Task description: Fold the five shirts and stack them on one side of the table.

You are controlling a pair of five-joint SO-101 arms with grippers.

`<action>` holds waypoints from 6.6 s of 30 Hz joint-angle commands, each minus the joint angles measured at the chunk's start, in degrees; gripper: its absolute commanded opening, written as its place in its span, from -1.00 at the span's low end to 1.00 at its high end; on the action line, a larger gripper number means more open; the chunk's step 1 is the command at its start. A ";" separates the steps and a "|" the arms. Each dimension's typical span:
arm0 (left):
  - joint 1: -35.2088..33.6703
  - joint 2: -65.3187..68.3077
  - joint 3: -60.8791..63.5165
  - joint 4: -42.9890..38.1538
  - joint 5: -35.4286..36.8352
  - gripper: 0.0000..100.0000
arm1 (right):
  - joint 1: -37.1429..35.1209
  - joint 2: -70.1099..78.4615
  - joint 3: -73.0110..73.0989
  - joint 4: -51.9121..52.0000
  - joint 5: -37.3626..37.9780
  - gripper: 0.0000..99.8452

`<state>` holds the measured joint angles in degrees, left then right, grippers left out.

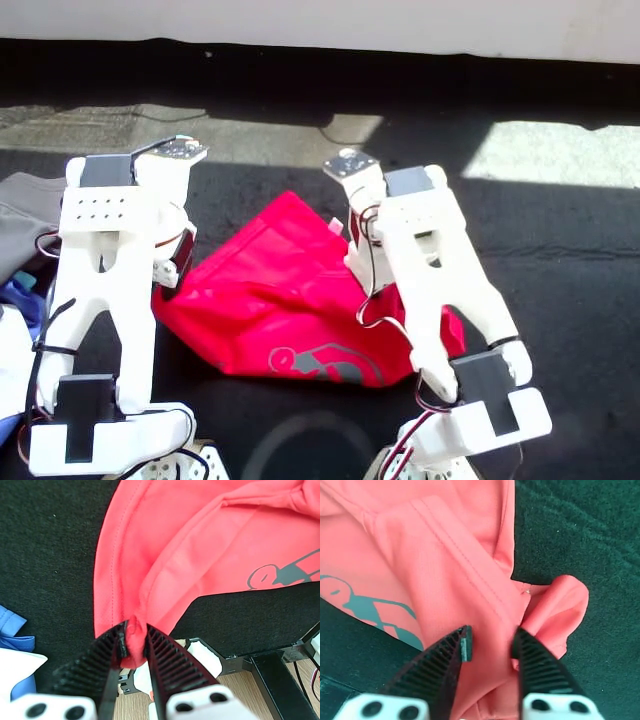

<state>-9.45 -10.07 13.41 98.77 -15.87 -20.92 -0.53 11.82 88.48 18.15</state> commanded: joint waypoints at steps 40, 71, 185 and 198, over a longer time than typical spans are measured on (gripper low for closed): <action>-0.66 -1.19 -4.79 0.18 0.26 -0.97 | 5.41 -13.85 -14.02 -3.47 -0.44 -0.80; -9.01 -1.19 -5.85 2.11 0.00 -0.97 | -7.34 -9.54 5.58 4.62 3.34 -0.67; -3.47 -1.10 11.74 0.44 -7.74 -0.97 | 9.63 -18.07 21.93 -7.69 1.32 -0.47; -3.47 -1.10 11.74 0.44 -7.74 -0.97 | 6.99 5.23 15.25 -17.27 1.23 -0.61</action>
<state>-13.58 -10.07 26.68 99.38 -23.08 -13.45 1.93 29.85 73.27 18.86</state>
